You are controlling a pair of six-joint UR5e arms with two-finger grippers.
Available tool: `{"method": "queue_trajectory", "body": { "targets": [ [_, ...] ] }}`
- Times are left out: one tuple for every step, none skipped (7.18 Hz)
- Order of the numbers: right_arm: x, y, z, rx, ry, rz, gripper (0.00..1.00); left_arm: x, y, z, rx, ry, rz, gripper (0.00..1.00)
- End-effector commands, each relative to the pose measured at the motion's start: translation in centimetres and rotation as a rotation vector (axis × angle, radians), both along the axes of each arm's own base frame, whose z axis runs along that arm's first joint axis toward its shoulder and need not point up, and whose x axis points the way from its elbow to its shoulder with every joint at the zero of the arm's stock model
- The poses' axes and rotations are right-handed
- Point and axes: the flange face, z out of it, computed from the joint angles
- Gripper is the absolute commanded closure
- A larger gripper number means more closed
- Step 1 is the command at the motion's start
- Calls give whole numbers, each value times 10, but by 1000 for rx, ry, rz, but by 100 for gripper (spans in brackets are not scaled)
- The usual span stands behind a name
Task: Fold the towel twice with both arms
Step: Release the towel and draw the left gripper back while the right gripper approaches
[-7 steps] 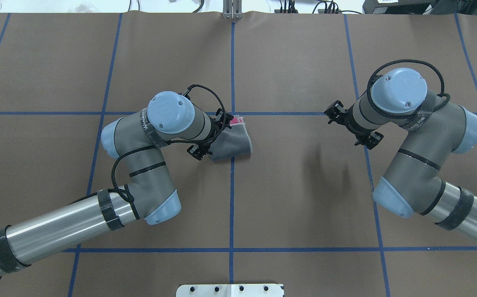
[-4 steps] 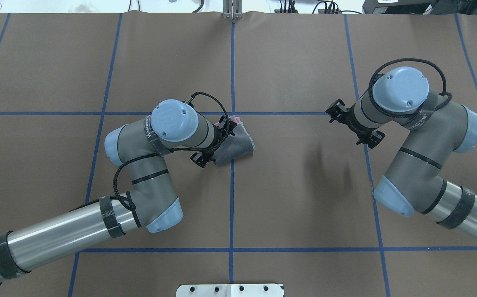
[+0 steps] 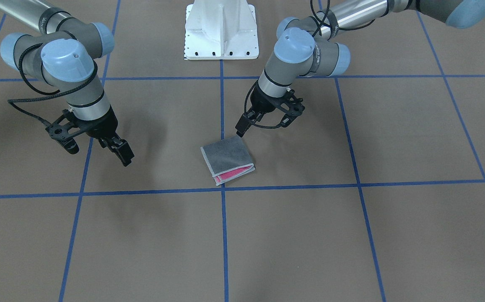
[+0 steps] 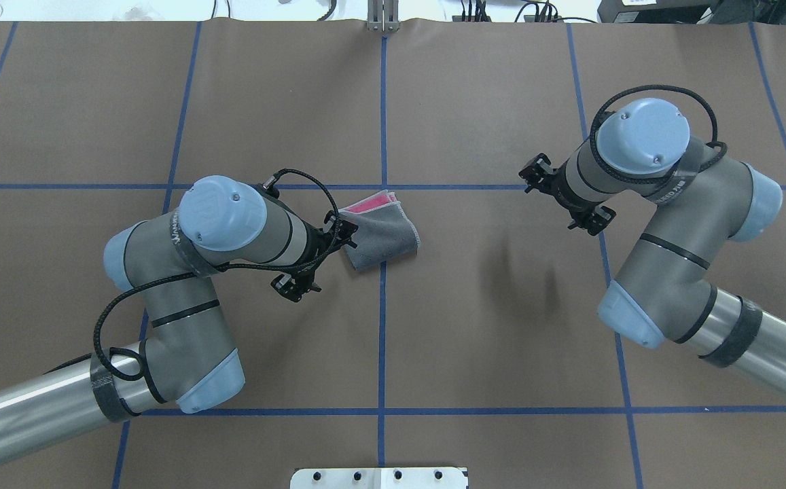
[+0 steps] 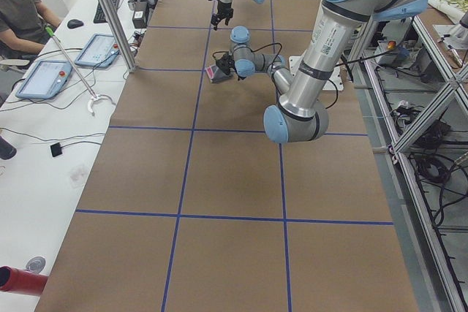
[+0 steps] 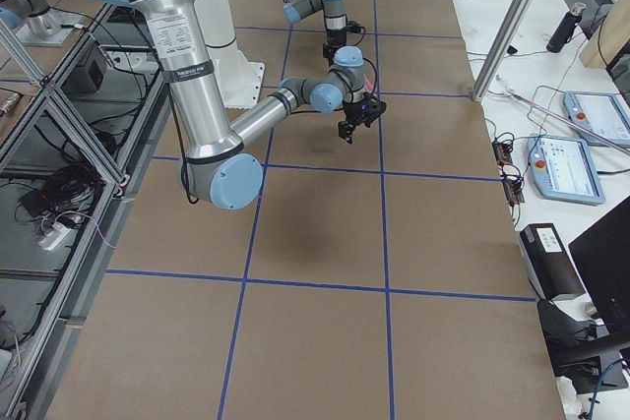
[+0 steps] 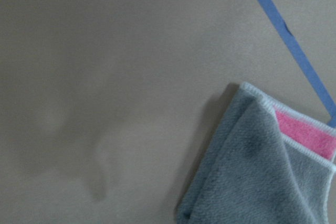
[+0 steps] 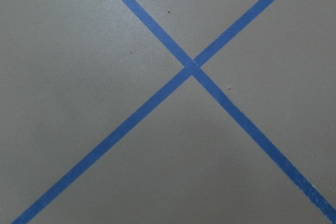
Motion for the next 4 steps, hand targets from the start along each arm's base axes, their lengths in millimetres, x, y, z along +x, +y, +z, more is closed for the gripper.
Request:
{"method": "queue_trajectory", "body": {
  "targets": [
    [-42,-18,-42,60,-82,-13,0,-20,-5,6,9,-4,-6,1],
    [-55,-17,-42,131,-162,-29,0,-37,6,21,79,-20,32,1],
    [-67,-19,-48,177,-212,-41,0,-57,18,34,122,-28,54,1],
    [-89,-31,-78,201,-229,-53,0,-63,20,34,127,-25,51,1]
  ]
}}
